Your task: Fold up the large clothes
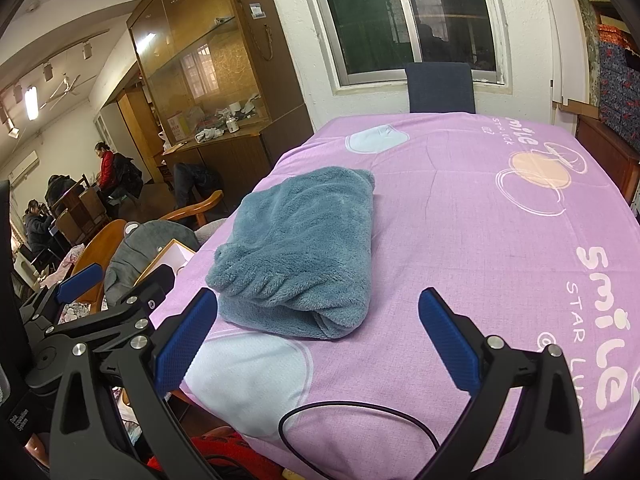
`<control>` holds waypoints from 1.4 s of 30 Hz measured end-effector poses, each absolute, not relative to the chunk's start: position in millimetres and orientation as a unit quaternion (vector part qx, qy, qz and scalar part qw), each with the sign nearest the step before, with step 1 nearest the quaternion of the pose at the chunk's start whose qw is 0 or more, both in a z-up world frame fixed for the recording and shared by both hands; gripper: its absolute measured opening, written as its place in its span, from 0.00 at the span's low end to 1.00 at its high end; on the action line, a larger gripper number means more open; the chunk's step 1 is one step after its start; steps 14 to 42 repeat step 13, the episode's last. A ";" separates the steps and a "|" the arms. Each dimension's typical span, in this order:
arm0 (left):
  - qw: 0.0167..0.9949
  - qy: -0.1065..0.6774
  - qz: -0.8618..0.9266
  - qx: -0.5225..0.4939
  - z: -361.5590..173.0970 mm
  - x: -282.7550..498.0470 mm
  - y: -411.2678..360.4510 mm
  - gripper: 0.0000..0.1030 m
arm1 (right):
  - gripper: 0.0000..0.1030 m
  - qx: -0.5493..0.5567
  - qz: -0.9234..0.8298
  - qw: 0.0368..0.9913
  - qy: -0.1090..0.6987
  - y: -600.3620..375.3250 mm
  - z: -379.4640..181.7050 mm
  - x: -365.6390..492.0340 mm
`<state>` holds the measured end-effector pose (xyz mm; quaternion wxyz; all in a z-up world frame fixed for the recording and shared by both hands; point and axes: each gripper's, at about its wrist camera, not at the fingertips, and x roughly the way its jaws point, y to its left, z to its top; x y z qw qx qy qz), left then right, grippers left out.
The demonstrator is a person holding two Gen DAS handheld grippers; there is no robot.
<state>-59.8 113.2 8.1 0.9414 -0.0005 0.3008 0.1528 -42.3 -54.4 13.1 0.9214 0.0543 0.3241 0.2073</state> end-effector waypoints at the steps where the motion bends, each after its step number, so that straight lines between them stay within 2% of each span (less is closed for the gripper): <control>1: 0.941 0.301 0.152 -0.001 8.0 -59.9 113.3 0.97 | 0.96 0.054 0.207 0.922 0.324 -54.8 13.3 -41.6; 42: 0.941 0.299 0.157 -0.002 7.2 -60.0 116.5 0.97 | 0.96 0.059 0.206 0.922 0.323 -53.7 15.0 -47.4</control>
